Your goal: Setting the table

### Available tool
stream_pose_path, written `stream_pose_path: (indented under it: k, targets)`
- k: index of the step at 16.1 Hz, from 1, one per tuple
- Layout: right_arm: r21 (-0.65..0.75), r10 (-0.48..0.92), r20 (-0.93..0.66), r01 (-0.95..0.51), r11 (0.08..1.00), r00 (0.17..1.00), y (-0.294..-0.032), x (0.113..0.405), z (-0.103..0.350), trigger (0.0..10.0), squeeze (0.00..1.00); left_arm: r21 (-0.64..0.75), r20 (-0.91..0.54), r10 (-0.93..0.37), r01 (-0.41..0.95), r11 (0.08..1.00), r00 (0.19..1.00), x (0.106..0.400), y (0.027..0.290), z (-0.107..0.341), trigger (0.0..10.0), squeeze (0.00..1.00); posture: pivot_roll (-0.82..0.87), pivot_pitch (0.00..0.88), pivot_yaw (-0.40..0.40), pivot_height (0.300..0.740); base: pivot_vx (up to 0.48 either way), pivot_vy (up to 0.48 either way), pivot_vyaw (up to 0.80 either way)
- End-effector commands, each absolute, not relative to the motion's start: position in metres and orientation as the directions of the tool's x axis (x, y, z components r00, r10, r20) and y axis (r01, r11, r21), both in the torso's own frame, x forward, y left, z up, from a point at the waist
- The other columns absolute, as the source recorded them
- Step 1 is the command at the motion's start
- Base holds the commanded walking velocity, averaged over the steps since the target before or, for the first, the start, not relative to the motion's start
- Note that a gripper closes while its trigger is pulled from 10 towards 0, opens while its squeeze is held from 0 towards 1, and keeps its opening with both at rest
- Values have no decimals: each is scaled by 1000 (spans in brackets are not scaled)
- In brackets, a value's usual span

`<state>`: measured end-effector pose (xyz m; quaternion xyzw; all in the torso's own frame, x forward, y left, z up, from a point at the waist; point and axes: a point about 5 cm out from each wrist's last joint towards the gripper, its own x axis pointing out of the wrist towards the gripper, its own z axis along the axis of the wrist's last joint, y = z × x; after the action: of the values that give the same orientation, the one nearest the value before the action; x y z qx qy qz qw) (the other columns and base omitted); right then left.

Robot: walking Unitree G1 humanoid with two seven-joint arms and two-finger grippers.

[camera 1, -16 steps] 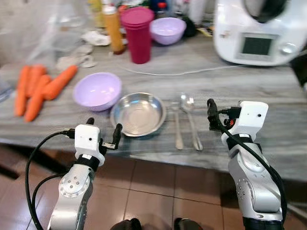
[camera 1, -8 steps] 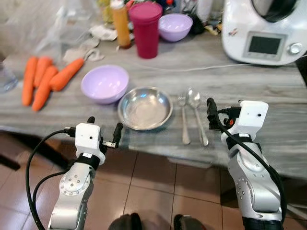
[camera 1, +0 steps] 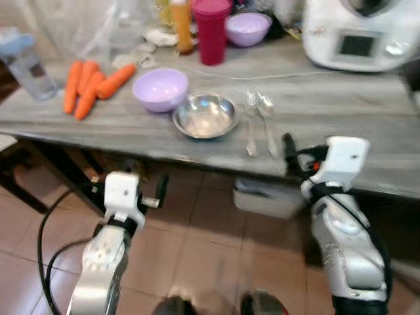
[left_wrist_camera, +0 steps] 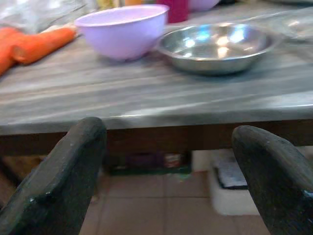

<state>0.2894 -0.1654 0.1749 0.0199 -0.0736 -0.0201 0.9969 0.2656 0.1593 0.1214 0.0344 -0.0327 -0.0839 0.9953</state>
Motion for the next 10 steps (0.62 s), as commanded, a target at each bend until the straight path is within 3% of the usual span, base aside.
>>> stream_pose_path:
  k: [1,10]
  targets:
    - [51,-32,146,25,998,989,-161,289,174,10000,0,84,41,-153,149,985,987,262,165,118,10000,0,-169,158,60,740,-289,0,0]
    - [43,-41,141,36,998,989,-162,291,172,10000,0,96,37,-173,169,981,984,262,164,117,10000,0,-166,158,63,740,-285,0,0]
